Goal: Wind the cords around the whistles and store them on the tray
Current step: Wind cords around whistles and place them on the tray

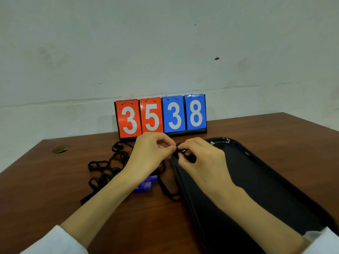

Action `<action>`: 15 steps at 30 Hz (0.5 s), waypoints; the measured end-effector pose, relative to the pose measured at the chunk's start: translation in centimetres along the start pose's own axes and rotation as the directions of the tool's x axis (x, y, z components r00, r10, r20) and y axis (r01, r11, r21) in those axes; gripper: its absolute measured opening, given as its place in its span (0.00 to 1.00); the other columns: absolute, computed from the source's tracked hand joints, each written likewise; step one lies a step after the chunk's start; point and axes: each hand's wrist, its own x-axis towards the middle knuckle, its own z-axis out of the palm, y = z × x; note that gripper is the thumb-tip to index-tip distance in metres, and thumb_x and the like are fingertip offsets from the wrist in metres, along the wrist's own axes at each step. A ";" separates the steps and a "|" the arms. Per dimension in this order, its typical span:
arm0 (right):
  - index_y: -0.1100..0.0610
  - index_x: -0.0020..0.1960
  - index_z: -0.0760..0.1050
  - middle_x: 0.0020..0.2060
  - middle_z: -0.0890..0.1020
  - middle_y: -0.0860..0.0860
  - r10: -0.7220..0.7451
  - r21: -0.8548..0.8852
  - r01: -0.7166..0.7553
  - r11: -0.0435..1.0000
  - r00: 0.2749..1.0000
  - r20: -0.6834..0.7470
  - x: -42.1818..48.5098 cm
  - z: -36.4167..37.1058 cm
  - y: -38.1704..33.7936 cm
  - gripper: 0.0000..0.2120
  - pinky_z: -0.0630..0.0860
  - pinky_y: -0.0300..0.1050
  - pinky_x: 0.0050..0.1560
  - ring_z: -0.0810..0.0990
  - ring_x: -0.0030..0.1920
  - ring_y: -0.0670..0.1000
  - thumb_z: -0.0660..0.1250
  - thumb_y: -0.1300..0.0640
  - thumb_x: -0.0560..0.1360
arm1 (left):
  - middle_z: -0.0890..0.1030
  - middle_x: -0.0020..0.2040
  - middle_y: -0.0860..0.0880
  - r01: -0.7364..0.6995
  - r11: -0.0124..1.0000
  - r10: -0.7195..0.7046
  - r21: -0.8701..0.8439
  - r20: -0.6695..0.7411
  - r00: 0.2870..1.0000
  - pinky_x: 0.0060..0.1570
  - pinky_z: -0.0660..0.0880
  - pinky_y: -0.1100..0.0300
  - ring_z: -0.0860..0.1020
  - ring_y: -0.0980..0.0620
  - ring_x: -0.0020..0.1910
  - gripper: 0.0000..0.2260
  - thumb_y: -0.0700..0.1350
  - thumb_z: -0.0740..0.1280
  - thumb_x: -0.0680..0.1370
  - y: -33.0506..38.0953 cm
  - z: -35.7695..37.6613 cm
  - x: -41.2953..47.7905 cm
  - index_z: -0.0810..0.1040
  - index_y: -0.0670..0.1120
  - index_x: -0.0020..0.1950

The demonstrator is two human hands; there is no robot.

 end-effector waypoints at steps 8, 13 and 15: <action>0.54 0.46 0.82 0.37 0.83 0.47 0.136 0.087 -0.142 0.986 0.988 0.072 -0.1 0.4 -0.1 0.07 0.81 0.42 0.40 0.81 0.35 0.43 0.74 0.58 0.67 | 0.79 0.36 0.52 -0.223 0.922 0.216 0.316 0.057 0.975 0.39 0.76 0.65 0.78 0.56 0.34 0.14 0.37 0.66 0.73 0.0 0.7 -0.8 0.69 0.49 0.55; 0.55 0.47 0.81 0.39 0.84 0.47 0.212 0.185 -0.224 0.957 0.974 0.080 0.1 0.0 0.2 0.08 0.80 0.35 0.42 0.82 0.36 0.42 0.73 0.61 0.68 | 0.82 0.37 0.49 0.246 0.920 -0.235 -0.306 0.072 0.969 0.36 0.75 0.66 0.79 0.57 0.34 0.17 0.34 0.69 0.72 -0.5 -0.1 0.5 0.70 0.49 0.56; 0.55 0.47 0.81 0.40 0.84 0.47 0.210 0.192 -0.224 0.955 0.973 0.090 0.1 0.0 0.2 0.08 0.80 0.34 0.43 0.82 0.37 0.42 0.73 0.61 0.68 | 0.83 0.39 0.45 0.401 0.802 -0.345 -0.442 0.205 0.916 0.35 0.75 0.64 0.78 0.54 0.33 0.15 0.33 0.69 0.73 -0.8 -0.5 0.9 0.73 0.45 0.56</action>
